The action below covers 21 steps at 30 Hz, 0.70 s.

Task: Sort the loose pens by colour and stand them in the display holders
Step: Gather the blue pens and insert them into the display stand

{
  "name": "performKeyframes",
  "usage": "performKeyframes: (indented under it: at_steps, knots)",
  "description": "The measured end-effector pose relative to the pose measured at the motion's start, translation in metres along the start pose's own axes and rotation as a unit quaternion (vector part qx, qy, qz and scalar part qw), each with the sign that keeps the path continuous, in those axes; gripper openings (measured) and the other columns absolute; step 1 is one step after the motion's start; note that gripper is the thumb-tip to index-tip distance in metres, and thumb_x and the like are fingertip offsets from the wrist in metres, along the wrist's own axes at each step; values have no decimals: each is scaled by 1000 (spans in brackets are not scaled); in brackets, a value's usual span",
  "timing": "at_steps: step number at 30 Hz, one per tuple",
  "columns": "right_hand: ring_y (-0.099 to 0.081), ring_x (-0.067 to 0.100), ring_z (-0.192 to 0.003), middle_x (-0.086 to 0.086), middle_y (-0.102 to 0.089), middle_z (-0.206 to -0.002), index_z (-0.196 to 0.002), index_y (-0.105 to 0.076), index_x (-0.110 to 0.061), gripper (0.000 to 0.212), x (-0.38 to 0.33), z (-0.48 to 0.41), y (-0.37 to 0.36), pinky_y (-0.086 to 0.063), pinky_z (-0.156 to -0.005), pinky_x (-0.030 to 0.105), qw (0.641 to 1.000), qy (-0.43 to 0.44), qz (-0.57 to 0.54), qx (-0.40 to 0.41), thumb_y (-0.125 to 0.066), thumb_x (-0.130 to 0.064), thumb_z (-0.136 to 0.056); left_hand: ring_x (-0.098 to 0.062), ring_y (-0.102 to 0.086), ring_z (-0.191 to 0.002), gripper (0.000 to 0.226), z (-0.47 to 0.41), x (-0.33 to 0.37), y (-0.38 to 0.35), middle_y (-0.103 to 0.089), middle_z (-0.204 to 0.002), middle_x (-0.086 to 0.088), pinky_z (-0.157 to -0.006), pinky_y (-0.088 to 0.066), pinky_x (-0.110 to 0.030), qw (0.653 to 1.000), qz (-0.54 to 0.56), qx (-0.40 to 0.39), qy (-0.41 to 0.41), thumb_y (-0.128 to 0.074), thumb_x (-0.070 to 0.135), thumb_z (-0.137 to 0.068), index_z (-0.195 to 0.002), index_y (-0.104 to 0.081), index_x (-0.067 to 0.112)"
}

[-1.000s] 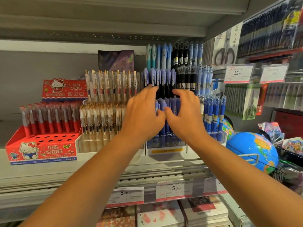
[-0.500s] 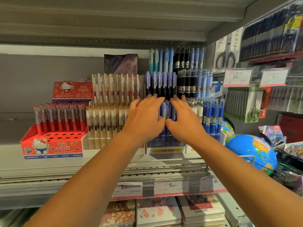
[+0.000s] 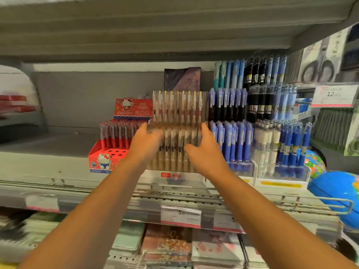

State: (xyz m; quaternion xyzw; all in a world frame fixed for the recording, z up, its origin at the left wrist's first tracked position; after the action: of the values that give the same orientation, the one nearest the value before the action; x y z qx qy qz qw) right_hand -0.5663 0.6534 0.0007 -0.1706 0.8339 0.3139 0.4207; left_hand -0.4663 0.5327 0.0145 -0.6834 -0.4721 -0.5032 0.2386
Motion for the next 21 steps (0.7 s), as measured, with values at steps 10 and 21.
performKeyframes:
  at_steps: [10, 21]
  knots:
    - [-30, 15, -144, -7, -21, -161, -155, -18, -24, 76, -23, 11, -24, -32, -116, 34, 987, 95, 70, 111, -54, -15, -90, 13, -58, -86, 26, -15, -8, 52, -62, -94, 27, -70, -42, -16, 996, 32, -23, -84, -56, 12, -90, -106, -58, 33]
    - [-65, 19, -94, 6, -68, -116, -117, -57, -25, 37, -56, -16, -161, -50, -74, 32, 995, -99, 23, -19, -53, -7, -85, -33, -61, -93, 42, -72, -81, 158, -61, -107, -13, -79, -49, -41, 990, -102, -20, 99, -55, 11, -88, -129, -48, 0]
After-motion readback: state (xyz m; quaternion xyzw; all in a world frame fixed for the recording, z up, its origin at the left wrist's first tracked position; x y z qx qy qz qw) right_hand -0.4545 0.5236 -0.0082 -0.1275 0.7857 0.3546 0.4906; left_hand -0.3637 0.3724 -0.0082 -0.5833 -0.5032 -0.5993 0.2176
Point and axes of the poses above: each hand's wrist, its own z-axis away from the middle knuckle, its own y-axis out of the back of the hand, x = y × z, the point moved 1 cm from there along -z, towards the middle knuckle
